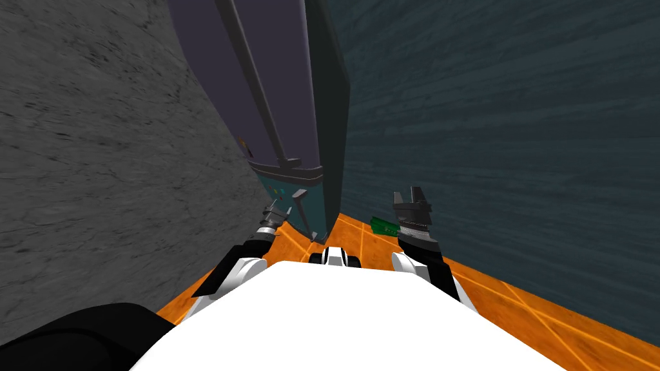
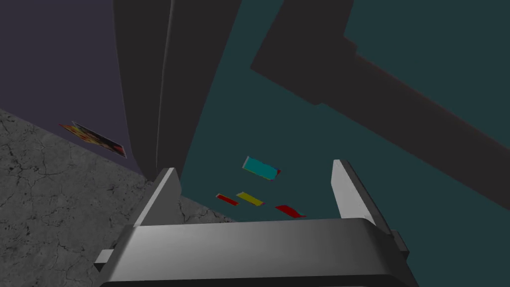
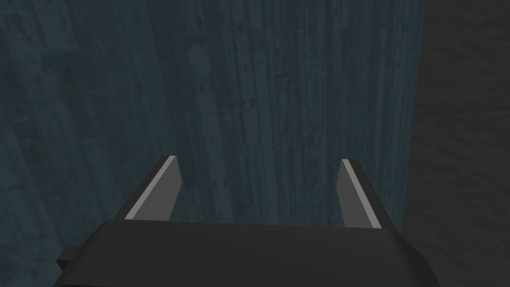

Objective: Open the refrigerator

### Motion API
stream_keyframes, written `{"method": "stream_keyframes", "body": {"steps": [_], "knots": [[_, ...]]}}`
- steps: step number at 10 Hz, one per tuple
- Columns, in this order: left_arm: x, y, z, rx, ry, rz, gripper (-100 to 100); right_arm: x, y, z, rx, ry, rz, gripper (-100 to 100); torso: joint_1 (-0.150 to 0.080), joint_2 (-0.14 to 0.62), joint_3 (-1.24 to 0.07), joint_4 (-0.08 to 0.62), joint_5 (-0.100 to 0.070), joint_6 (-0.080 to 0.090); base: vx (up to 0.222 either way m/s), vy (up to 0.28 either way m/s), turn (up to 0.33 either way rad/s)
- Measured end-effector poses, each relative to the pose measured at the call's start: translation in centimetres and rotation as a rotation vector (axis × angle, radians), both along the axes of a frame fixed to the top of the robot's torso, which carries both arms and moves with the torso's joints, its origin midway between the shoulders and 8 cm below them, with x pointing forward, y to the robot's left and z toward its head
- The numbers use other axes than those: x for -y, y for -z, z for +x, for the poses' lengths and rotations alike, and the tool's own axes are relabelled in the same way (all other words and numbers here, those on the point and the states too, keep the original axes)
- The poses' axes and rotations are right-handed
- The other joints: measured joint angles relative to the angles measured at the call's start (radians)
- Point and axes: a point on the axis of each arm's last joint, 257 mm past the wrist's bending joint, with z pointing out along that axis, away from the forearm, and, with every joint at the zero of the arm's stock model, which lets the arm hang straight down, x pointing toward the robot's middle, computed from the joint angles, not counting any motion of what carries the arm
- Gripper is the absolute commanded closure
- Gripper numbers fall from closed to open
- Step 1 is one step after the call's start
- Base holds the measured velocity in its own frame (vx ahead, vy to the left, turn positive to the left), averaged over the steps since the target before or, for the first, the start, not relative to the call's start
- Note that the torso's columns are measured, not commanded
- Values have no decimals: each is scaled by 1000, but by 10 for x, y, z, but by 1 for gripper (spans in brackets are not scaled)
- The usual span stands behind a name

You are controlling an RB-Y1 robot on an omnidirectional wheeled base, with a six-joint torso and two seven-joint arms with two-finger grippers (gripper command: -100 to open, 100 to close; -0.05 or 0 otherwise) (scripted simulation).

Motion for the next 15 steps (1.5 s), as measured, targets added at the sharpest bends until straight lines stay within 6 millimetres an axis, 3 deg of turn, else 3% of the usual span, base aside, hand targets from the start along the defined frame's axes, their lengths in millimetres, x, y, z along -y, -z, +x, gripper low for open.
{"method": "stream_keyframes", "body": {"steps": [3, 6, 10, 11, 15], "knots": [[-6, 8, -7, -29, -13, -90, -100, 0, 0, 0, 0, 0, 0, 0, -2, -3, -1, -1, 0, 6, 116, -173, 161], [-9, 15, -13, -38, -44, -219, -100, 0, 0, 0, 0, 0, 0, 0, 1, -3, -2, -1, 0, 2, 75, -134, 61], [-14, 12, -19, -27, -69, -268, -100, 0, 0, 0, 0, 0, 0, 0, 3, -2, -1, -1, 1, 0, 46, -20, 17], [-14, 12, -20, -27, -69, -268, 100, 0, 0, 0, 0, 0, 0, 0, 2, -1, -1, -1, 1, 1, 3, 8, 26], [-3, 12, -15, -35, -30, -277, 100, 0, 0, 0, 0, 0, -1, 0, 14, 1, -1, 2, 1, -1, -166, 206, -90]]}}
